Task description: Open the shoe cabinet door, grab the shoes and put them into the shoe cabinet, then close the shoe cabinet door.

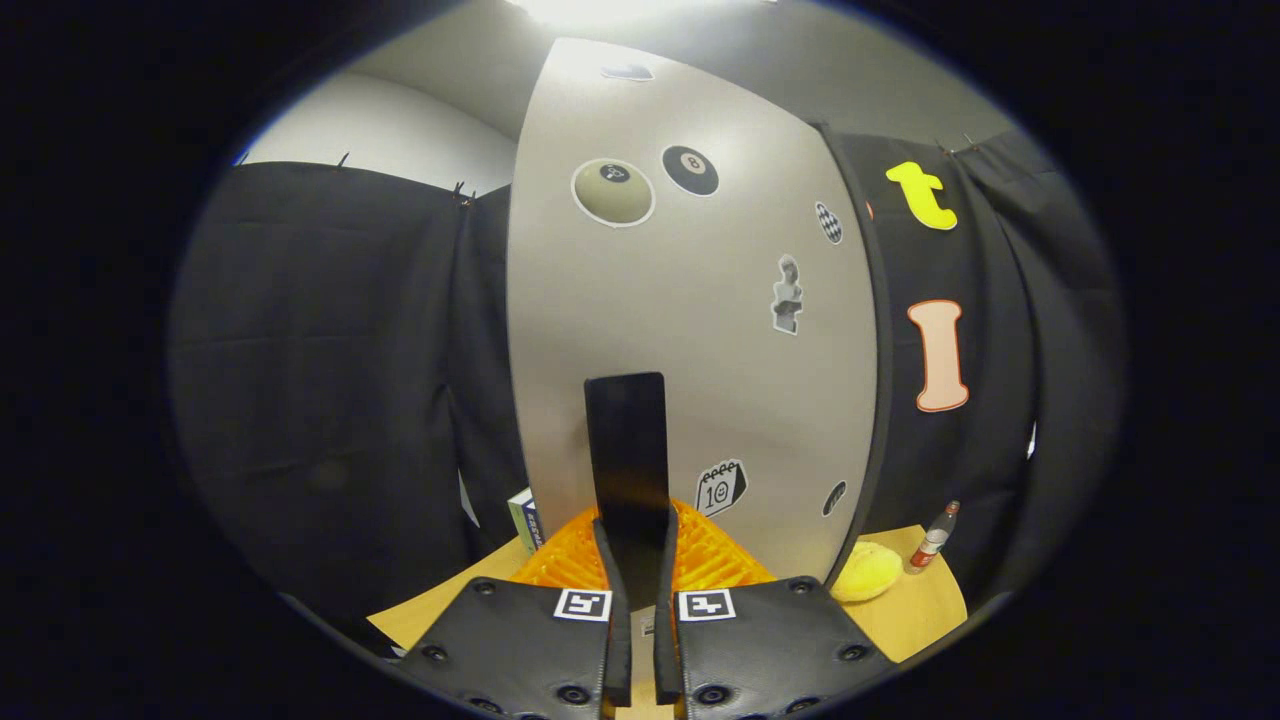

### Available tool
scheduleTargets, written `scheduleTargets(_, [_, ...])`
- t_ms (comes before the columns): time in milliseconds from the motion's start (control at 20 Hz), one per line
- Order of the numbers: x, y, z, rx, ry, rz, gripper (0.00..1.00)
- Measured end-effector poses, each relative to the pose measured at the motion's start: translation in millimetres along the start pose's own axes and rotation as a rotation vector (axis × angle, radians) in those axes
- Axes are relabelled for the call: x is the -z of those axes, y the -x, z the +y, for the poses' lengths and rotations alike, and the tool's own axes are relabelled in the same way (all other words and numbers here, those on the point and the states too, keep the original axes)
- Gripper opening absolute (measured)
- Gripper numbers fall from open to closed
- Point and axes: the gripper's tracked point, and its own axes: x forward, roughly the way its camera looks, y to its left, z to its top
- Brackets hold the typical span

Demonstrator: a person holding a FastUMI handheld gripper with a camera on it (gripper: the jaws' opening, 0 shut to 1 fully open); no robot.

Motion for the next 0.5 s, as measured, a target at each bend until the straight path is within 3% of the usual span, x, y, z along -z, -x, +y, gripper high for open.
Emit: scheduleTargets(500, [0.4,12.3,-16.8,0.077,-0.016,0.000,0.10])
